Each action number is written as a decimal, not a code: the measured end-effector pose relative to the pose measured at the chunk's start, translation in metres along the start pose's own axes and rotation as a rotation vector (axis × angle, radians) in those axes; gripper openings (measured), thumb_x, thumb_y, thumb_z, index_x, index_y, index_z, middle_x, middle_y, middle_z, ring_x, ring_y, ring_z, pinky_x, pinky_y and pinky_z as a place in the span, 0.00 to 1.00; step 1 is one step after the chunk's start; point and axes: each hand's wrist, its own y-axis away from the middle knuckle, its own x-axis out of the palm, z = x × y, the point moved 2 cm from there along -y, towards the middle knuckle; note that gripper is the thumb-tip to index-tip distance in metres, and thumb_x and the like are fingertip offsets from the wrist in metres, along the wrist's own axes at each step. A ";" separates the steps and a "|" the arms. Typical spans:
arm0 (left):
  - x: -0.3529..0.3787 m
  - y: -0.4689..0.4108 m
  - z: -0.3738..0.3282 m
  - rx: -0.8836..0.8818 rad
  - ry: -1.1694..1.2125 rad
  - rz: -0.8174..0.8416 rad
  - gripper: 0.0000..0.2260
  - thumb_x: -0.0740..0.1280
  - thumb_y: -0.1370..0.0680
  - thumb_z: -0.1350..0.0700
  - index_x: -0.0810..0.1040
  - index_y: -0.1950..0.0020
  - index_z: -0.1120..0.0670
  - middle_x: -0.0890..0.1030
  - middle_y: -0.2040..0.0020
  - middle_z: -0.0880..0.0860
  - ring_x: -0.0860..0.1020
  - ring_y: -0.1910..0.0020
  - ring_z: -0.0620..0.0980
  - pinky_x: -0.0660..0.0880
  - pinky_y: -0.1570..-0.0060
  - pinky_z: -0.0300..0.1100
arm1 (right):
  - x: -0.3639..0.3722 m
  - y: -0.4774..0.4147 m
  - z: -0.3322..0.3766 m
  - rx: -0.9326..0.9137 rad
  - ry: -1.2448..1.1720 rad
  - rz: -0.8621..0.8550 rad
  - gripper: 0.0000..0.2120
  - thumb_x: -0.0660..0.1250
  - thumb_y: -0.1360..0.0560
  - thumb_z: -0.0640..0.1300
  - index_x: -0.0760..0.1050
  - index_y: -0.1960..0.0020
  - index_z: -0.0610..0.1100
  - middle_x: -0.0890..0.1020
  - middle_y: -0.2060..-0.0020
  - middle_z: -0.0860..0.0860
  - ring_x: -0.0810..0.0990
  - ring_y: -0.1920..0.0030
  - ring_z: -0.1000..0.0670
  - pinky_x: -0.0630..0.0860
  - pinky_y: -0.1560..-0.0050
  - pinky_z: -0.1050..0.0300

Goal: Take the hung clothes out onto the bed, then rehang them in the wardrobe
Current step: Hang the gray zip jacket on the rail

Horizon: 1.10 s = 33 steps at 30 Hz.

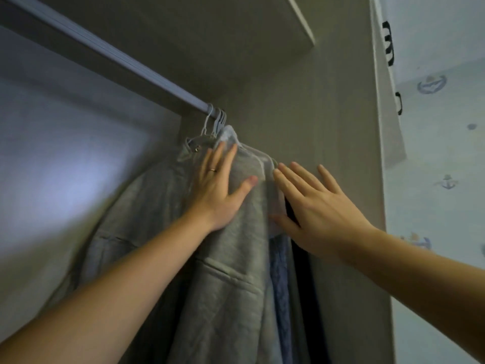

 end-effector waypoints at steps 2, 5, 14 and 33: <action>0.005 0.022 -0.030 0.077 0.003 0.058 0.38 0.51 0.26 0.30 0.54 0.20 0.46 0.50 0.18 0.49 0.45 0.20 0.49 0.48 0.23 0.54 | -0.006 0.033 -0.004 0.002 0.021 -0.011 0.36 0.49 0.22 0.64 0.55 0.21 0.44 0.59 0.22 0.48 0.53 0.22 0.46 0.52 0.24 0.37; 0.015 0.057 -0.077 0.112 0.040 0.120 0.35 0.52 0.24 0.32 0.52 0.20 0.44 0.49 0.18 0.48 0.43 0.20 0.48 0.49 0.24 0.58 | -0.011 0.091 -0.016 0.018 0.034 0.026 0.35 0.50 0.22 0.63 0.56 0.21 0.44 0.60 0.22 0.48 0.53 0.22 0.45 0.53 0.25 0.35; 0.092 0.194 -0.231 0.174 0.049 0.415 0.34 0.47 0.22 0.29 0.46 0.19 0.41 0.40 0.19 0.43 0.36 0.21 0.46 0.41 0.23 0.59 | -0.028 0.304 -0.070 0.155 0.004 0.292 0.36 0.45 0.20 0.67 0.51 0.20 0.46 0.54 0.21 0.49 0.50 0.21 0.43 0.49 0.28 0.33; 0.330 0.532 -0.588 0.123 0.571 1.196 0.36 0.45 0.25 0.28 0.48 0.20 0.41 0.41 0.19 0.43 0.36 0.21 0.47 0.40 0.23 0.57 | -0.128 0.807 -0.145 1.155 0.114 0.929 0.38 0.39 0.23 0.70 0.41 0.20 0.51 0.40 0.21 0.53 0.34 0.22 0.48 0.33 0.25 0.38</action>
